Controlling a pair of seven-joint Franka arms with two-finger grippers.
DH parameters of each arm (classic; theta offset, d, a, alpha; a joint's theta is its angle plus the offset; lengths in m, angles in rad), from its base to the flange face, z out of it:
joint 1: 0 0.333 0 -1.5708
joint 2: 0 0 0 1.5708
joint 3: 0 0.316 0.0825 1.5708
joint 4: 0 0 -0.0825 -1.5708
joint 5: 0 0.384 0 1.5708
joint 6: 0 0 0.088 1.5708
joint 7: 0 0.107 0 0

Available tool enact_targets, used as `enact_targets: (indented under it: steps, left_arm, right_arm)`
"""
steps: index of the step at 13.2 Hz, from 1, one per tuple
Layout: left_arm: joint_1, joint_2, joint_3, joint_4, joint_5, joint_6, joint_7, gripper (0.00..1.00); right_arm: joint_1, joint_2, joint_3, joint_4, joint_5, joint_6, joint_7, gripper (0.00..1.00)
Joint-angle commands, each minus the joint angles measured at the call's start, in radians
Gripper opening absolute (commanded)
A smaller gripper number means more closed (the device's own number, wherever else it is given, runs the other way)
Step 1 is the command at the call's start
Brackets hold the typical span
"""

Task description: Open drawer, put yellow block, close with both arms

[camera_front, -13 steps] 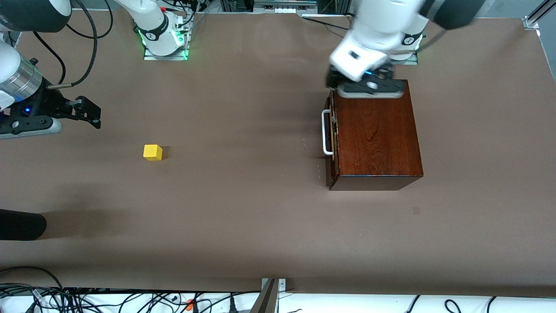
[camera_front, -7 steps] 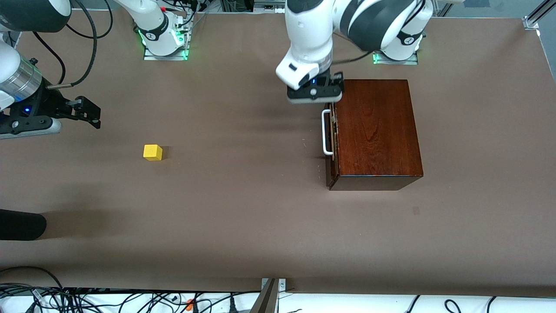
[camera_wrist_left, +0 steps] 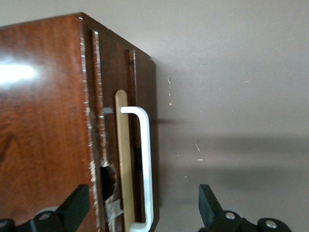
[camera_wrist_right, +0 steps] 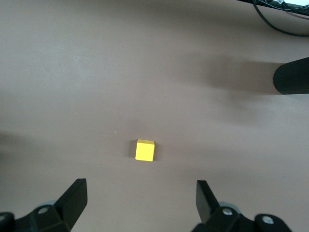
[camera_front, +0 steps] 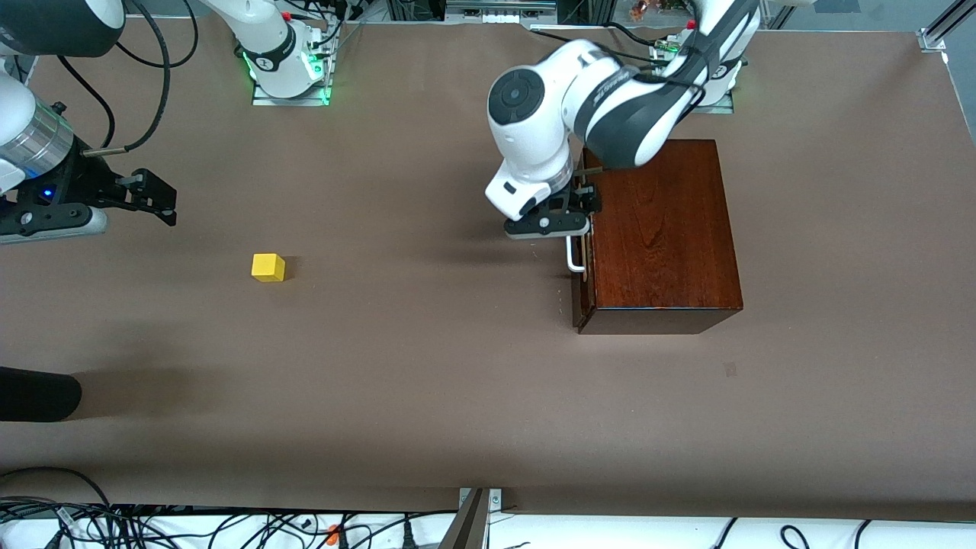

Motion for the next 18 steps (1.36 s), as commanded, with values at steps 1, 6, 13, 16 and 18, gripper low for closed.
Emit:
enact_targets:
  steps: [1, 6, 13, 16, 18]
  left_arm:
    - [0.003, -0.006, -0.004, -0.057, 0.062, 0.067, -0.052, 1.00]
    - [-0.002, 0.035, -0.004, -0.086, 0.087, 0.101, -0.080, 1.00]
    - [-0.016, 0.081, -0.006, -0.094, 0.124, 0.109, -0.082, 1.00]
    - [-0.019, 0.101, -0.006, -0.085, 0.124, 0.109, -0.105, 1.00]
    - [-0.020, 0.109, -0.006, -0.077, 0.124, 0.111, -0.106, 1.00]
  right_arm:
    - [-0.003, 0.009, 0.000, 0.020, 0.001, -0.006, -0.007, 1.00]
    - [-0.005, 0.009, 0.000, 0.020, 0.001, -0.006, -0.007, 1.00]
    - [-0.005, 0.009, 0.000, 0.020, 0.001, -0.006, -0.007, 1.00]
    - [-0.005, 0.009, 0.000, 0.020, 0.001, -0.006, -0.007, 1.00]
    - [-0.006, 0.008, -0.001, 0.020, 0.001, -0.006, -0.007, 1.00]
